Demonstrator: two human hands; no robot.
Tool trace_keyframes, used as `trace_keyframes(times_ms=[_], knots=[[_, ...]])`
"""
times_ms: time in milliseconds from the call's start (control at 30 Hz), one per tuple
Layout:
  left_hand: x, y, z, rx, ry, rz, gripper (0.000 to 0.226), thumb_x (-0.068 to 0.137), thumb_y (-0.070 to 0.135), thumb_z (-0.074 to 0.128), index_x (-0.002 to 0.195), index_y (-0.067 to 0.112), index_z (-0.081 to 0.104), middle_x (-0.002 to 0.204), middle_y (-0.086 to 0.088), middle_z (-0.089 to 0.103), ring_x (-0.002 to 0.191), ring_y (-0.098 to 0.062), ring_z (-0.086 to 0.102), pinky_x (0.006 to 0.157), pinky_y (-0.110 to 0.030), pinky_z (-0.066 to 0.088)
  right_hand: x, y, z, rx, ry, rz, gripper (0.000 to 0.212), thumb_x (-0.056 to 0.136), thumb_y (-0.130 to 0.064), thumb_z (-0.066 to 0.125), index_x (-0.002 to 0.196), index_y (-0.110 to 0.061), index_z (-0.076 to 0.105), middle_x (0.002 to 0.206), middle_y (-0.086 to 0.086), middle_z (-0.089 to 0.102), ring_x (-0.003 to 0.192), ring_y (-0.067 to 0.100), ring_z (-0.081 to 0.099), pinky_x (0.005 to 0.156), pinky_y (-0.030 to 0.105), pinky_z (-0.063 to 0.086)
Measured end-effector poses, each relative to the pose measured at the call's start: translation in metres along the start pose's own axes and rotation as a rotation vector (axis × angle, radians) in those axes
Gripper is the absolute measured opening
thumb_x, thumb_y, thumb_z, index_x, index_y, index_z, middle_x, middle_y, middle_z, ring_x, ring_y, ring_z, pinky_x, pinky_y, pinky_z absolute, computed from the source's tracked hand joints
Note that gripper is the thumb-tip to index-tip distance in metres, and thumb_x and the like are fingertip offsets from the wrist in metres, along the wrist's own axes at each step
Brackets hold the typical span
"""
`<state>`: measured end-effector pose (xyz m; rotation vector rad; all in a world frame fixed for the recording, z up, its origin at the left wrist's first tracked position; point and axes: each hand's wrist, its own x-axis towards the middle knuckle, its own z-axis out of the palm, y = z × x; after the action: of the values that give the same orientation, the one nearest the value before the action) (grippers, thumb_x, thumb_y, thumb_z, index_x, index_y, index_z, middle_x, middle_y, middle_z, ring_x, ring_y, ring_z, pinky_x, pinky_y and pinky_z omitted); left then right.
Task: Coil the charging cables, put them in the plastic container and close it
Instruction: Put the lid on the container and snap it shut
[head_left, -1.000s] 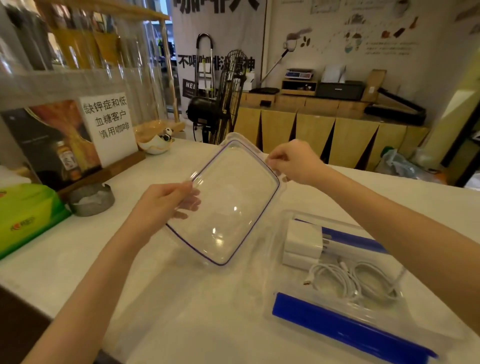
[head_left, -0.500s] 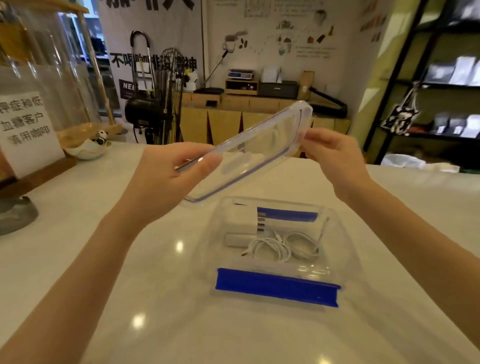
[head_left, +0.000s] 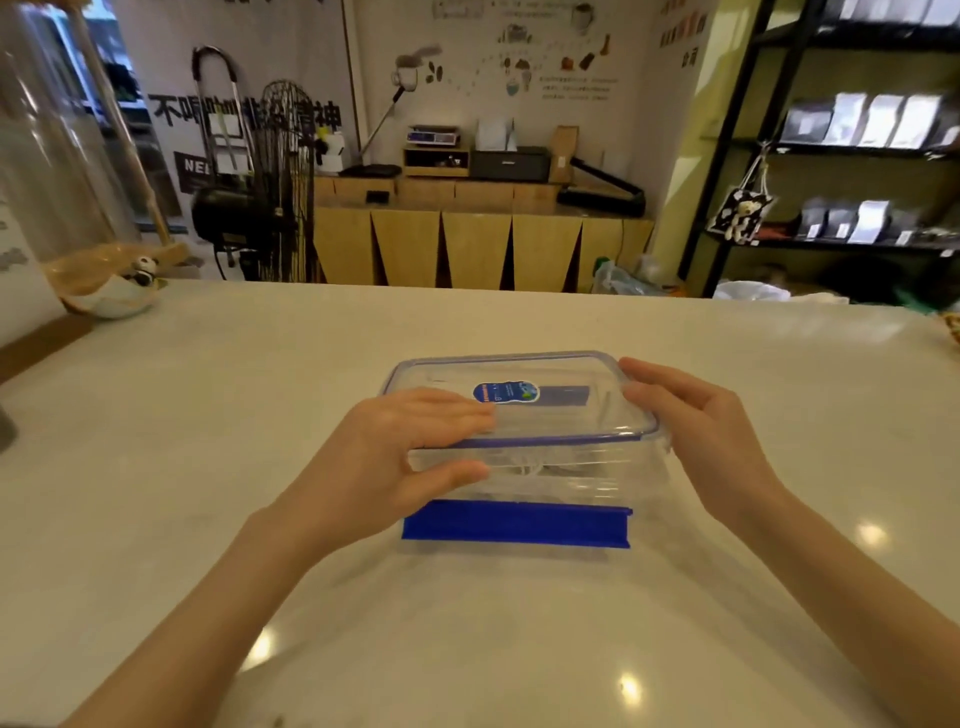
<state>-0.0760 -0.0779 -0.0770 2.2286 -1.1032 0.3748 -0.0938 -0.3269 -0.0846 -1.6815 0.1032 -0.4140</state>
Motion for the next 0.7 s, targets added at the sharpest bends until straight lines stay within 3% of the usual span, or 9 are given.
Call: trace_keyframes(times_ms=[200,400,500,600,700], knots=[[-0.008,-0.003,0.006,0.007,0.063,-0.040,0.056,0.073,0.056,0.053,0.118,0.024,0.057,0.114,0.022,0.055,0.110,0.020,0.042,0.092,-0.005,0.037,-0.012,0.005,0.002,0.019,0.046,-0.035,0.021,0.087,-0.019,0.055,0.104,-0.028,0.061,0.089,-0.021,0.061,0.069,-0.017,0.060,0.048,0.007,0.049],[-0.012,-0.001,0.008,0.005,0.125,-0.027,0.047,0.074,0.047,0.058,0.113,0.022,0.061,0.113,0.022,0.057,0.110,0.010,0.050,0.093,-0.012,0.042,-0.015,0.007,0.003,0.012,0.057,-0.037,0.020,0.086,-0.020,0.055,0.101,-0.032,0.060,0.089,-0.023,0.061,0.071,-0.010,0.064,0.049,0.008,0.050],[-0.010,0.001,0.005,-0.011,0.111,-0.039,0.049,0.072,0.048,0.059,0.114,0.022,0.060,0.111,0.028,0.054,0.109,0.015,0.049,0.092,-0.008,0.040,-0.013,0.005,0.002,-0.008,0.030,-0.022,0.019,0.087,-0.021,0.054,0.100,-0.033,0.061,0.089,-0.023,0.060,0.072,-0.005,0.064,0.050,0.008,0.051],[-0.009,0.003,0.003,-0.044,0.093,-0.074,0.053,0.068,0.048,0.059,0.114,0.023,0.057,0.108,0.035,0.052,0.106,0.020,0.046,0.089,-0.002,0.037,-0.012,0.003,0.001,-0.027,-0.028,-0.035,0.024,0.089,-0.020,0.052,0.085,-0.043,0.057,0.085,-0.025,0.059,0.068,-0.019,0.059,0.048,0.006,0.049],[-0.006,0.005,0.000,-0.052,0.058,-0.109,0.054,0.067,0.051,0.063,0.113,0.024,0.059,0.105,0.040,0.050,0.105,0.021,0.046,0.086,0.000,0.037,-0.012,0.004,0.000,-0.062,-0.056,-0.046,0.022,0.090,-0.020,0.050,0.091,-0.041,0.056,0.087,-0.025,0.057,0.068,-0.023,0.057,0.048,0.004,0.047]])
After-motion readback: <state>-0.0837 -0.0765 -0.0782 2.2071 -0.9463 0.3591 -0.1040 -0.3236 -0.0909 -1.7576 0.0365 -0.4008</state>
